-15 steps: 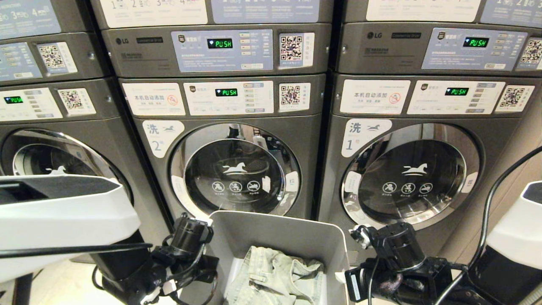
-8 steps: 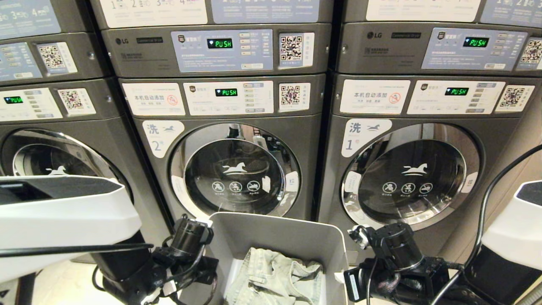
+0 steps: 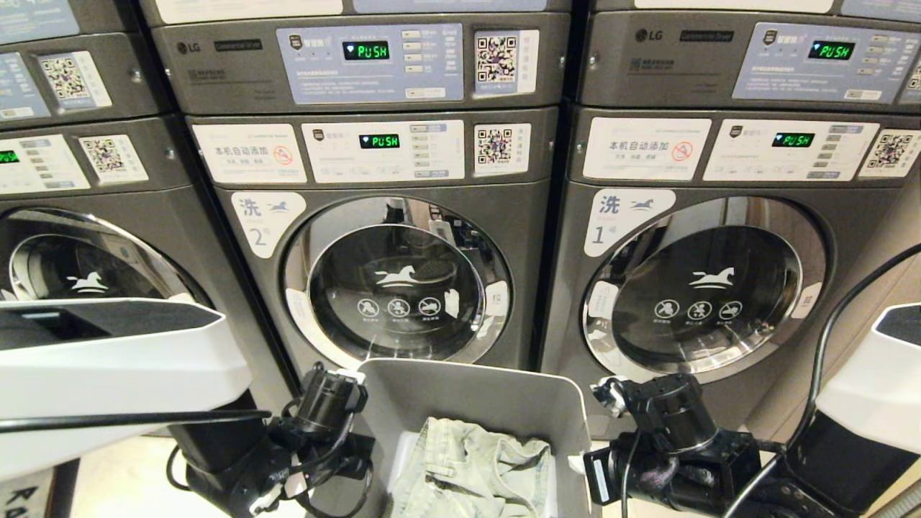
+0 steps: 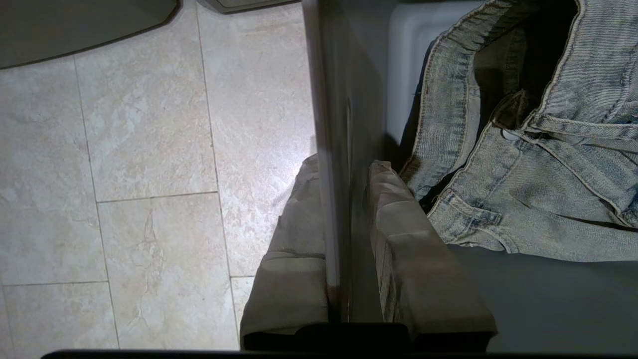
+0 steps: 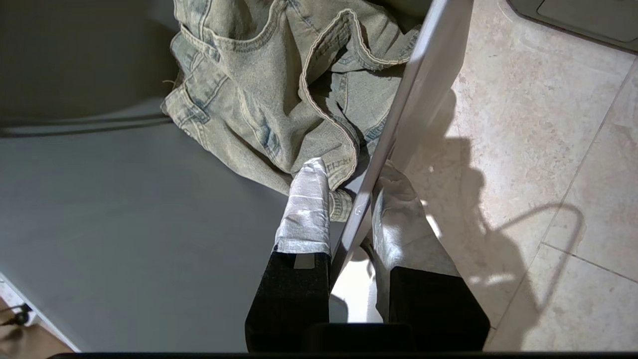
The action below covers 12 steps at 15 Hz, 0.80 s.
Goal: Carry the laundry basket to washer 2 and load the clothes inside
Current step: Pick up the clothes basket and put it beside the washing machine
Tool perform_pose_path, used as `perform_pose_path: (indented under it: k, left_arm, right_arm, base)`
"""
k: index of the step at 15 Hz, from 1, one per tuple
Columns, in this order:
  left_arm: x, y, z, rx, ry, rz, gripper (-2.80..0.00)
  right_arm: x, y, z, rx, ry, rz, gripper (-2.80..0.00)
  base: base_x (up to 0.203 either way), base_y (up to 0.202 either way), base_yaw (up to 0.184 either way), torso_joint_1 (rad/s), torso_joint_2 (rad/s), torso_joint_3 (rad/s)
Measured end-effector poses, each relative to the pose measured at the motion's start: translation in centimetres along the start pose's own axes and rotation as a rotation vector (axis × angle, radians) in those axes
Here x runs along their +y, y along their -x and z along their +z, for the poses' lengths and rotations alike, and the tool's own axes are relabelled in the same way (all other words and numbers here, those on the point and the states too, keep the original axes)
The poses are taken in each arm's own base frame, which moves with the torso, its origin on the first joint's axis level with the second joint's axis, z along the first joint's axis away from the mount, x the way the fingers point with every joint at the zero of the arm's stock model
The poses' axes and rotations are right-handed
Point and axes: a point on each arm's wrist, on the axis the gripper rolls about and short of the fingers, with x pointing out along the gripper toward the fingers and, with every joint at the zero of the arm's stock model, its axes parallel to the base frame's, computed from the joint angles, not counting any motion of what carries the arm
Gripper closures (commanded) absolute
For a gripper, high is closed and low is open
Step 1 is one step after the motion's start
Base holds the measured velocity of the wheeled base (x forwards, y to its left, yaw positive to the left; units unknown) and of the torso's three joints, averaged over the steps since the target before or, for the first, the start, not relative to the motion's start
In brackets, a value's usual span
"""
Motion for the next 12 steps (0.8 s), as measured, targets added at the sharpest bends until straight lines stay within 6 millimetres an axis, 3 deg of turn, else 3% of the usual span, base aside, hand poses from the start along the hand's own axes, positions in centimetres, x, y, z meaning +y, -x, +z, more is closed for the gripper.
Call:
perform_pose_path:
  k: [12]
  left_arm:
    - [-0.8,-2.5,1.0,-0.012,0.002,-0.002,0.0]
  right_arm:
    - [-1.6,-1.9,0.4,-0.051,0.011,-0.024,0.0]
  base:
    - [0.0,0.0,0.0,0.004,0.0,-0.197]
